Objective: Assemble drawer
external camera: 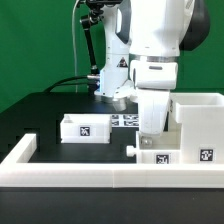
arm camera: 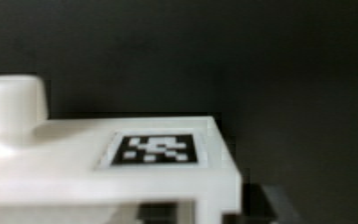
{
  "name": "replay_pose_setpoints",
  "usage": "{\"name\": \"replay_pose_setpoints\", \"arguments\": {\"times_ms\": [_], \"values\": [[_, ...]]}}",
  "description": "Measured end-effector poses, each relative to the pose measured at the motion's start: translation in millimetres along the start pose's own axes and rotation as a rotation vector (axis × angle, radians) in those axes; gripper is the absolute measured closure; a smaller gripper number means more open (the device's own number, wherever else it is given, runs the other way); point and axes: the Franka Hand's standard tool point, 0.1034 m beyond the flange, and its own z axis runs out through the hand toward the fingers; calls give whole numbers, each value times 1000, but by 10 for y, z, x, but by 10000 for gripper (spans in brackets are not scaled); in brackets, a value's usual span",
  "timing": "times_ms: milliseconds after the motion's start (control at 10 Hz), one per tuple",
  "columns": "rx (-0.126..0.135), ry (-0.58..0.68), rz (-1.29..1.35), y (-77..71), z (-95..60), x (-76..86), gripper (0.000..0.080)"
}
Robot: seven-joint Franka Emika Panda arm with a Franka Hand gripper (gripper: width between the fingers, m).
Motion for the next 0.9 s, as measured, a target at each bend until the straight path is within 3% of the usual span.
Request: {"name": "replay_pose_setpoints", "arguments": {"times_ms": [200,300,400,600,700,900], "values": [[-16,4,24,38,-98,43,291],[-26,5,27,65,-177,75,291],[-16,1,27,68,-254,63,195],[-15,-8,8,165,-416,-105,152],[-14,-14,-21,250,-427,-264,152],[-9,-13,-45,370,-308,-520,150]]}}
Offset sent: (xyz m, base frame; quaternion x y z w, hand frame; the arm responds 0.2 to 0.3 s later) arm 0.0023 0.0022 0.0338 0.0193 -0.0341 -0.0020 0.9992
